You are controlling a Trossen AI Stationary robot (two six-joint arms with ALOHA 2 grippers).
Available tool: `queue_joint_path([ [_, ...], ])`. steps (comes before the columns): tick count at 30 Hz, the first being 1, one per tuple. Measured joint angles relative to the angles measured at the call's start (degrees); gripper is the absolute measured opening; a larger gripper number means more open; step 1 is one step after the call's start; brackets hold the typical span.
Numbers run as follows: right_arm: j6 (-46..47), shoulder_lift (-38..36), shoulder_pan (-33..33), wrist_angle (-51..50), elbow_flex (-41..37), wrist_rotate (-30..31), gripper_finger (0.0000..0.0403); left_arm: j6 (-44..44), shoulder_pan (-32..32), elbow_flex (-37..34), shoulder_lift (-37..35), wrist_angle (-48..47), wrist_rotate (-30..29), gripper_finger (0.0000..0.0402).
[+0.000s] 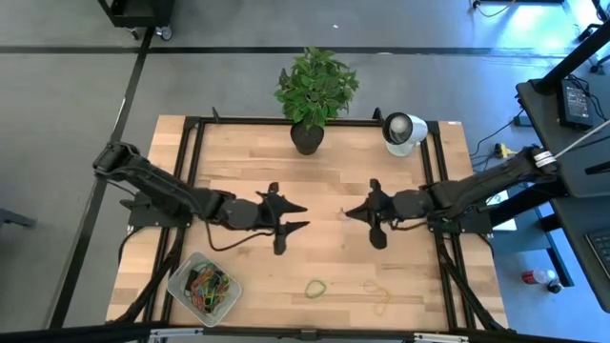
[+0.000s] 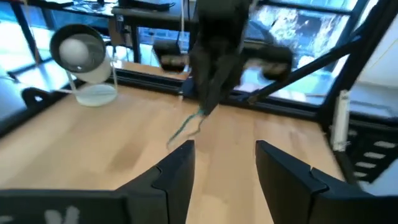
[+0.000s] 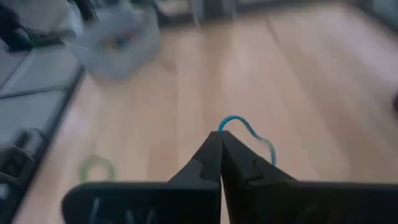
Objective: Pick and place rubber bands into bin
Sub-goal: Put the blue rubber band into the gray bin
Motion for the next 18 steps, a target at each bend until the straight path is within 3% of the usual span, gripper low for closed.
queue_joint_path([
  [10, -11.56, 7.49, 0.01, 0.53, 15.34, -0.10, 0.0000, 6.44, 4.10, 9.24, 8.18, -0.35, 6.77, 0.0210],
  [18, -16.13, 13.00, 0.01, 0.31, 22.57, -0.25, 0.0000, 5.24, 5.12, 11.10, 9.69, -0.82, 8.52, 0.0215],
])
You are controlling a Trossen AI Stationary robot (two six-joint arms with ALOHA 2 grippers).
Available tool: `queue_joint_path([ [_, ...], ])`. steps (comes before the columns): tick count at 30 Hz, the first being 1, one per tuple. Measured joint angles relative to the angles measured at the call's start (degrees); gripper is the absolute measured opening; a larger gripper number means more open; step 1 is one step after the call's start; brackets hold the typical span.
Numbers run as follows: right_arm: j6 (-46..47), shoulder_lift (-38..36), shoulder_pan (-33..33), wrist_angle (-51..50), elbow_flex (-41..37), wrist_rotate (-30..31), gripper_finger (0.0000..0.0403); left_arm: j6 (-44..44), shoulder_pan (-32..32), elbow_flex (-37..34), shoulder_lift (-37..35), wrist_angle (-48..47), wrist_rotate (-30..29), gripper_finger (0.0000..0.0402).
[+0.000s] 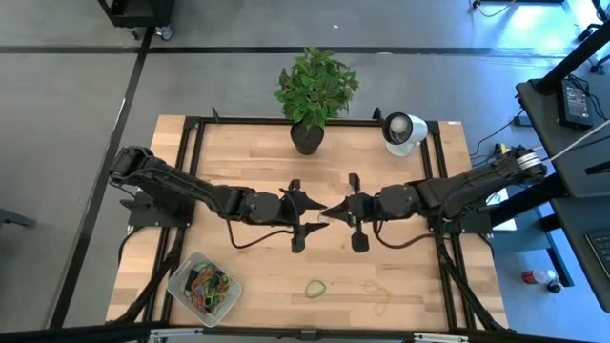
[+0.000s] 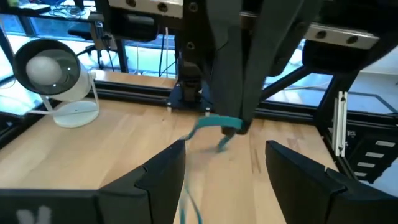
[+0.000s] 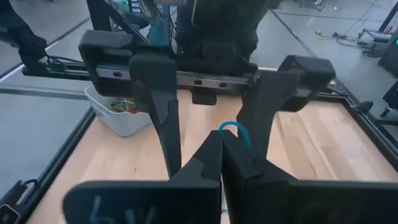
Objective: Pick and place rubber bands into bin
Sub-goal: Put the blue rubber band into the gray bin
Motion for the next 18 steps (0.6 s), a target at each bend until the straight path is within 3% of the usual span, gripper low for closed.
queue_joint_path([
  [12, -1.60, 0.99, 0.32, 0.27, 1.72, 0.68, 0.0000, -1.38, -0.85, 0.00, 0.00, -0.17, 0.44, 0.0209],
  [15, -1.60, 0.99, 0.34, 0.54, 1.72, 0.67, 0.0000, -1.29, -0.85, 0.00, 0.00, -0.73, 0.57, 0.0181],
  [18, -1.60, 0.99, 0.34, 0.55, 1.72, 0.66, 0.0000, -1.76, -0.85, 0.00, 0.00, -1.85, 0.55, 0.0128],
])
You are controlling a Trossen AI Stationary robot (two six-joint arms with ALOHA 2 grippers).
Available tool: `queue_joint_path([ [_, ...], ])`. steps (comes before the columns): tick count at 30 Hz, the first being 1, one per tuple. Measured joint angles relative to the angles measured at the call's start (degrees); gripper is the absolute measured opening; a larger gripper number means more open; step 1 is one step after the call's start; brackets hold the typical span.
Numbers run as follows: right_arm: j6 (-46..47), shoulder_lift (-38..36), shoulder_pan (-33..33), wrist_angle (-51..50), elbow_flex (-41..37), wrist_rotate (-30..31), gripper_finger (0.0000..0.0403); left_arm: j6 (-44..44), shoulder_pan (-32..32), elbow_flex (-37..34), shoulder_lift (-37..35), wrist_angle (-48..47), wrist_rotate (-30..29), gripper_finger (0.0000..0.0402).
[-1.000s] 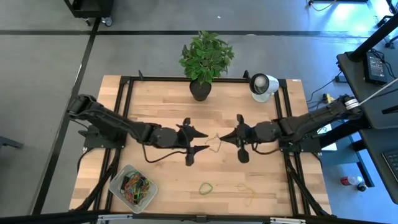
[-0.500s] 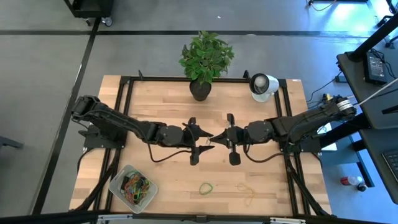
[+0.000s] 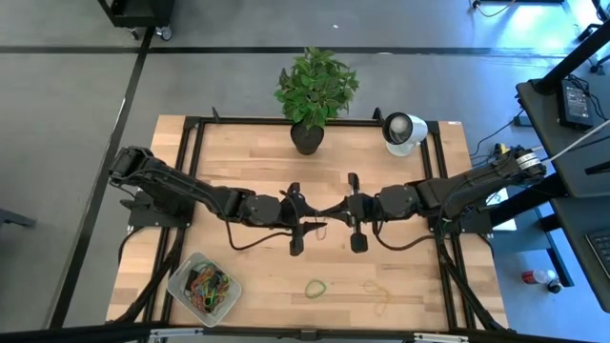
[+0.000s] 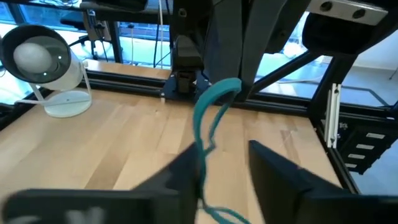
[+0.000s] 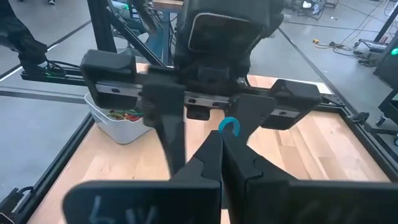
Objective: Pick and place rubber bands into bin
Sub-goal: Put the blue rubber band into the gray bin
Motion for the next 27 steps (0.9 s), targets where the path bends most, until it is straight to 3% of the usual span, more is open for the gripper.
queue_joint_path([
  [4, 0.24, 0.00, 0.00, 0.00, 0.00, 0.02, 0.0000, -0.01, 0.00, 0.00, -0.02, 0.03, 0.00, 0.0036],
  [6, 1.44, 0.00, 0.00, 0.00, 0.00, 0.01, 0.0000, 0.01, 0.00, 0.00, -0.02, -0.10, 0.00, 0.0011],
  [14, 7.50, -0.04, 0.00, -3.77, 0.00, 0.02, 0.0029, -1.55, -0.53, 0.00, -0.97, -4.19, -1.04, 0.0002],
  [21, 9.09, -0.04, 0.00, -7.51, 0.00, 0.02, 0.0076, -4.19, -3.20, 0.00, -6.28, -11.95, -7.60, 0.0002],
  [27, 11.68, -0.09, 0.00, -13.22, 0.00, 0.02, 0.0082, -11.23, -8.50, 0.00, -11.87, -22.44, -12.36, 0.0002],
])
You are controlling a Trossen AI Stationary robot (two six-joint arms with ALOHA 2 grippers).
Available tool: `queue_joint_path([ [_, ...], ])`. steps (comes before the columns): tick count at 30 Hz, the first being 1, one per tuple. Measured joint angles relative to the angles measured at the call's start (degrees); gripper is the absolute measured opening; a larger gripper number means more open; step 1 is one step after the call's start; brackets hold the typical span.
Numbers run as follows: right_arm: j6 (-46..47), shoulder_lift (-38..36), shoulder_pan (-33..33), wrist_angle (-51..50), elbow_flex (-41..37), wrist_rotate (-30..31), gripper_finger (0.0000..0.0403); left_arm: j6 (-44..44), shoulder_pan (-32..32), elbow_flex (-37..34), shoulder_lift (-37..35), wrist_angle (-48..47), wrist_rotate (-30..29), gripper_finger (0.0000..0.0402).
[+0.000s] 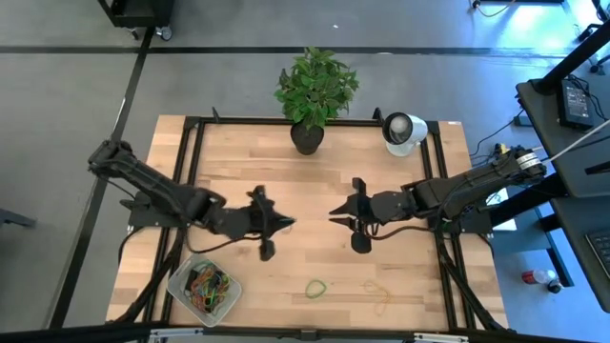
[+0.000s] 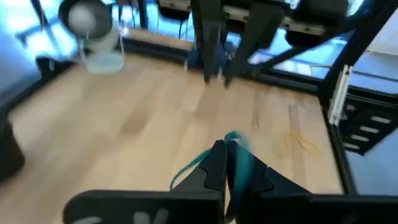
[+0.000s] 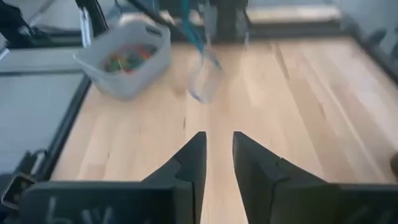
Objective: Pick and place rubber bands into bin
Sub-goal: Put the blue rubber band into the gray bin
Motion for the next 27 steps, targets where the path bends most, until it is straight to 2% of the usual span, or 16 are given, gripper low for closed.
queue_joint_path([
  [3, 2.65, 0.00, 0.00, -4.75, 0.00, 0.00, 0.0077, -9.59, -4.20, 0.00, -2.38, -7.81, -1.81, 0.0002],
  [8, 5.31, 0.00, 0.00, -8.44, -0.21, 0.00, 0.0068, -27.58, -13.07, 0.00, -4.99, -18.33, -0.63, 0.0002],
  [20, 5.07, 0.00, -0.02, -8.85, -0.24, 0.00, 0.0061, -73.67, -34.33, 0.00, -6.36, -38.09, 19.29, 0.0002],
  [24, 5.07, 0.00, -0.05, -8.46, -0.28, 0.14, 0.0061, -84.99, -39.12, 0.00, -5.28, -46.00, 18.79, 0.0002],
  [27, 6.18, 0.00, -0.07, -8.01, -0.31, 2.49, 0.0061, -87.11, -40.17, 0.00, -3.45, -49.71, 16.64, 0.0002],
])
